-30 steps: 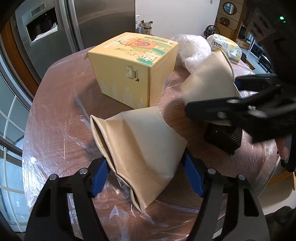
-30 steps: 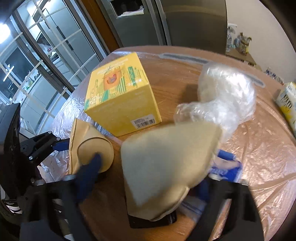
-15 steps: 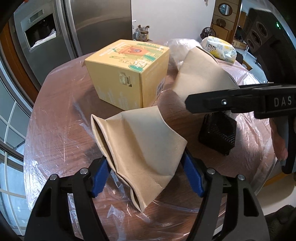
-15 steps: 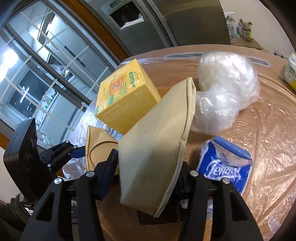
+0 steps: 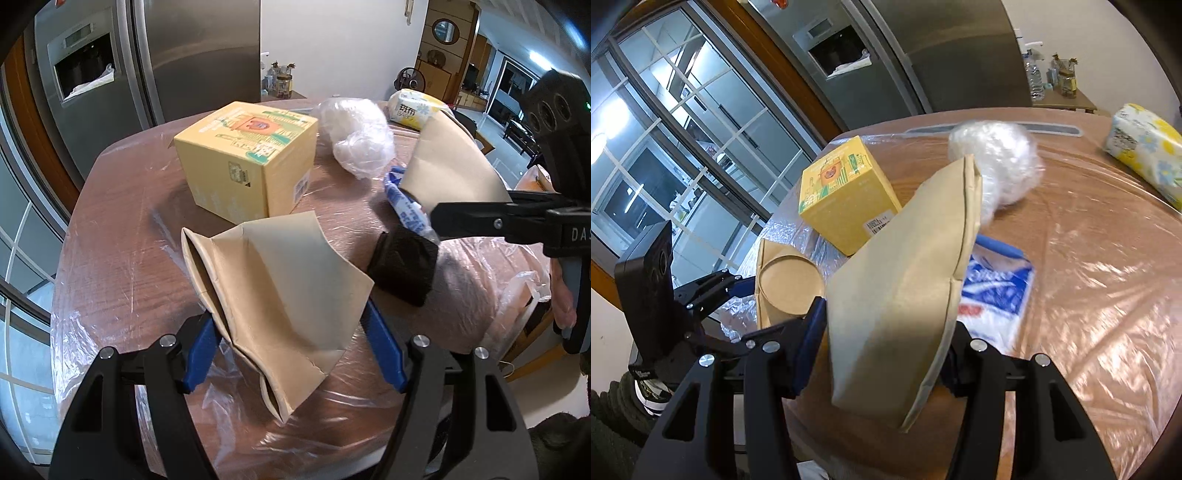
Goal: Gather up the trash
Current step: 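Carry both brown paper bags off the table down over the black bin, then open both tools to drop the paper bags into the bin, then raise both open tools back up toward the table, then grasp the black square coaster with the left tool while the right tool grasps the blue Tempo pack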
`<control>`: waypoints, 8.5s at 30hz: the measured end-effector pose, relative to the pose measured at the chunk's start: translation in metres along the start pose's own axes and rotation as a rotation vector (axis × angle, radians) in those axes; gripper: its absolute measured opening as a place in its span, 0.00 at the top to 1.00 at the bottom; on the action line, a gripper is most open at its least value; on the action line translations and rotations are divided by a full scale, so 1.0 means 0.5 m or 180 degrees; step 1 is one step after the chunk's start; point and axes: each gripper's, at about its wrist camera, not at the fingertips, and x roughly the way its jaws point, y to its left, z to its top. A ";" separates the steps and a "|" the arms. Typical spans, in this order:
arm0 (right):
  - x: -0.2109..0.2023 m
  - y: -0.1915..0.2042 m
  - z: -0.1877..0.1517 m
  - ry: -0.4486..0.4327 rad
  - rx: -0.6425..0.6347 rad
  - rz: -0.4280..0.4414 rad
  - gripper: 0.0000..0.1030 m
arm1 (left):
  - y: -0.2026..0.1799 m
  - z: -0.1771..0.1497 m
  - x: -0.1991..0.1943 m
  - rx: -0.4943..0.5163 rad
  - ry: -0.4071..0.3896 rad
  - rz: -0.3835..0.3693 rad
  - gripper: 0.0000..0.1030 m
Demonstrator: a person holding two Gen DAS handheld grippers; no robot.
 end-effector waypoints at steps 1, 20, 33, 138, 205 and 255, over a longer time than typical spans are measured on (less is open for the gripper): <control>-0.009 -0.003 -0.002 -0.0020 0.0010 0.0002 0.49 | -0.003 0.000 -0.004 0.0009 -0.0012 -0.0008 0.30; -0.126 0.041 -0.104 -0.0158 -0.0106 -0.0041 0.49 | -0.082 -0.040 -0.095 0.0207 -0.0140 -0.0159 0.30; -0.154 0.064 -0.199 0.0060 -0.0120 0.0095 0.49 | -0.139 -0.107 -0.139 0.0364 -0.0054 -0.0318 0.30; 0.117 -0.004 -0.415 0.1219 -0.0082 -0.0630 0.47 | -0.198 -0.319 0.134 0.0630 0.1050 -0.0124 0.13; 0.066 -0.073 0.090 0.0292 0.0445 -0.1215 0.15 | -0.164 0.061 0.044 0.0934 -0.0056 0.0057 0.03; 0.043 -0.101 0.066 0.0182 0.0587 -0.1097 0.51 | -0.157 0.081 0.104 0.0930 0.0298 -0.0390 0.48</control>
